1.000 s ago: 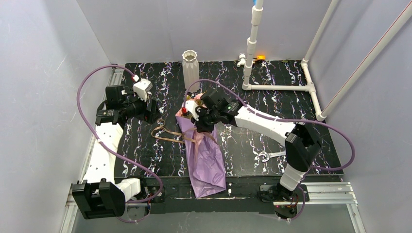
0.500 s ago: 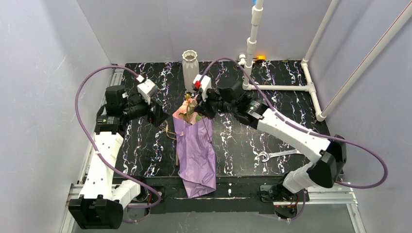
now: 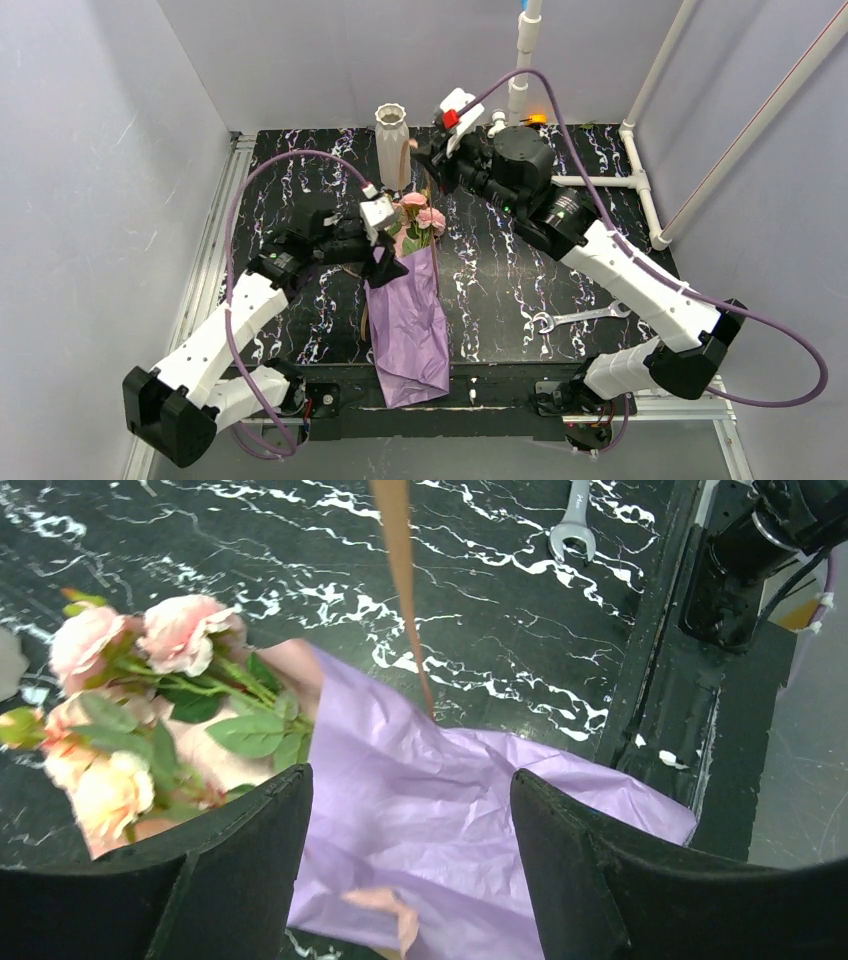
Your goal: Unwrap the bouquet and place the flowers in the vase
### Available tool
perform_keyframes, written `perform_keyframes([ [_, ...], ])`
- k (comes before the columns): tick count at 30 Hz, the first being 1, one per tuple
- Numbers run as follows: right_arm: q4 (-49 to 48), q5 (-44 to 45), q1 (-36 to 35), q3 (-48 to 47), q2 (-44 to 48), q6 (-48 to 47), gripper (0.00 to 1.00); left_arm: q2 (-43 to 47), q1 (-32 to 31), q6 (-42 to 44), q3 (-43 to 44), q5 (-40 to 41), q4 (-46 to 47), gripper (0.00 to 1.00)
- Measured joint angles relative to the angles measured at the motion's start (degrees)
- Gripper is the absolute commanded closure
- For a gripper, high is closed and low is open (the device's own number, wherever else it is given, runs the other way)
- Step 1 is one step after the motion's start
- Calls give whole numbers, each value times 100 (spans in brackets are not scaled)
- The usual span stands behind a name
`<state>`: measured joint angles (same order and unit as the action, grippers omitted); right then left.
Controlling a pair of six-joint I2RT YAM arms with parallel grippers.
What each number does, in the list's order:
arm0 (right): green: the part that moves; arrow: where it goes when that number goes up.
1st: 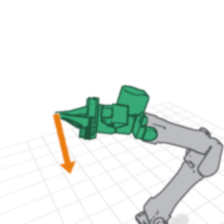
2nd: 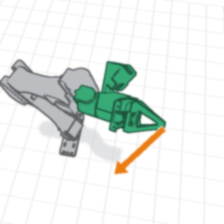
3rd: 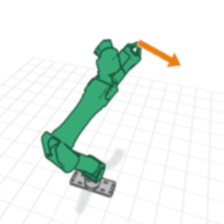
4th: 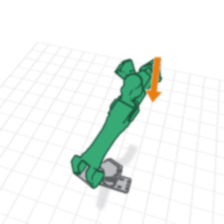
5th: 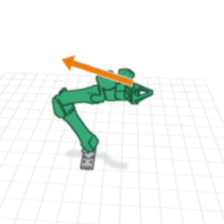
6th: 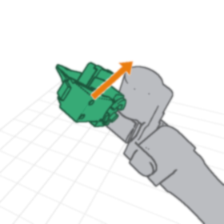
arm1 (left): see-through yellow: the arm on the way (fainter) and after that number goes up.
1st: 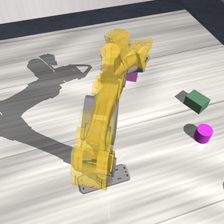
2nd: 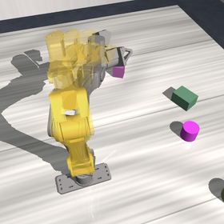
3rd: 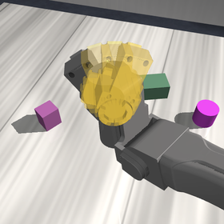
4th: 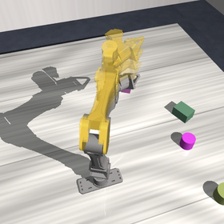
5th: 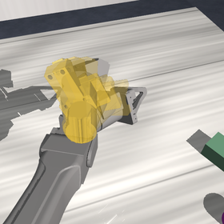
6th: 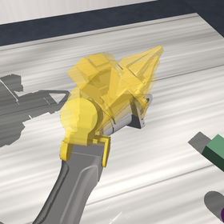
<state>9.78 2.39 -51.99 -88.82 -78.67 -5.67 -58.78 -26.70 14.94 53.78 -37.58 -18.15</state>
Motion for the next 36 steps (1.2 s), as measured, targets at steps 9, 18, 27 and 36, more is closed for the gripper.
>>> perform_keyframes([
  [9, -402, 748, 22, -1054, -4, -234, 99, -1119, -1047, -260, -111, 979, 1478, 26],
  [18, -579, 1287, 31, -2081, -267, -511, 99, -2439, -1475, -516, 389, 1244, 2162, 79],
  [27, -682, 1954, 304, -1484, -4, -667, 99, -2181, -1513, -835, 813, 1327, 2105, 100],
  [36, -157, 2264, 1152, 1097, 1373, -216, 63, -1681, -1329, -920, 2315, 1204, 1003, 100],
])
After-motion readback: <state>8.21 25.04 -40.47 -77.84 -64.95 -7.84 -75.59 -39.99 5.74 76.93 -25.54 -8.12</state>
